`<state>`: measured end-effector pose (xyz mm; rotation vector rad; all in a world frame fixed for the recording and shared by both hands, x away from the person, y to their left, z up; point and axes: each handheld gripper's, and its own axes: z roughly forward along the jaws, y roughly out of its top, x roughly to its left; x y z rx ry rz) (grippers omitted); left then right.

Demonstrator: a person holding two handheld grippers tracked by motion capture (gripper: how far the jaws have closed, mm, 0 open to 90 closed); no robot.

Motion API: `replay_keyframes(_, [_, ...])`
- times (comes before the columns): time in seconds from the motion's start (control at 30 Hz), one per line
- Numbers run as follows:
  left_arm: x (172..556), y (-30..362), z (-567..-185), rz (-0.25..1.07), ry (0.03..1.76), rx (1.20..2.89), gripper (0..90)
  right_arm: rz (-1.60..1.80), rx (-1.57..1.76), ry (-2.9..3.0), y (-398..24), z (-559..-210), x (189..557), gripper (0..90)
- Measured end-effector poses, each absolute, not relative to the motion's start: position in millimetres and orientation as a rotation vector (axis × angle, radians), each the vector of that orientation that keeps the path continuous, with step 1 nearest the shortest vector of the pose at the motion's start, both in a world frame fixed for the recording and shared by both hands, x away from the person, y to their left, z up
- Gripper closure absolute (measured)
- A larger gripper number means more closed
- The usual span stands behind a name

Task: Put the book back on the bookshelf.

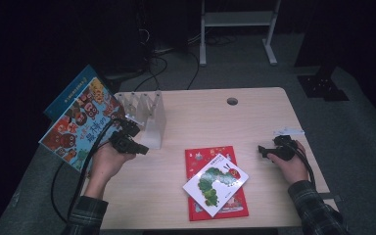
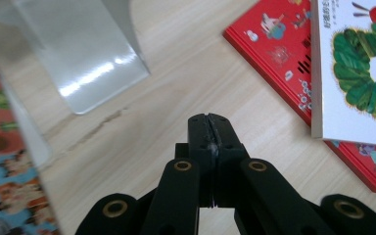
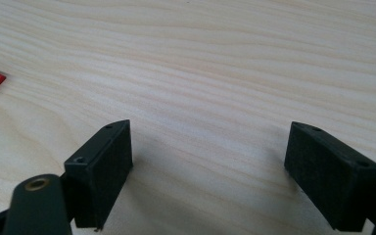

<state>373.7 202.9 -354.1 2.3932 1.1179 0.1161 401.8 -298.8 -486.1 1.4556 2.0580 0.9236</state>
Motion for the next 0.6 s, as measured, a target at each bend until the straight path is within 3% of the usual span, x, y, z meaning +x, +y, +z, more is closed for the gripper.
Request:
replay_keyframes(0.17, [370.3,195.1,-370.8,0.098,1.11,2.405,87.7,0.923,1.452,2.059,-299.0,-486.1,401.5,17.0])
replay_keyframes(0.4, [365.3,178.3,-396.8,0.084,1.084,2.399,80.3,0.925,1.448,2.061,-298.9,-486.2,400.7,17.1])
replay_keyframes(0.6, [360.5,168.8,-414.5,0.081,1.076,2.413,56.9,0.931,1.44,2.061,-297.7,-485.9,397.5,23.1])
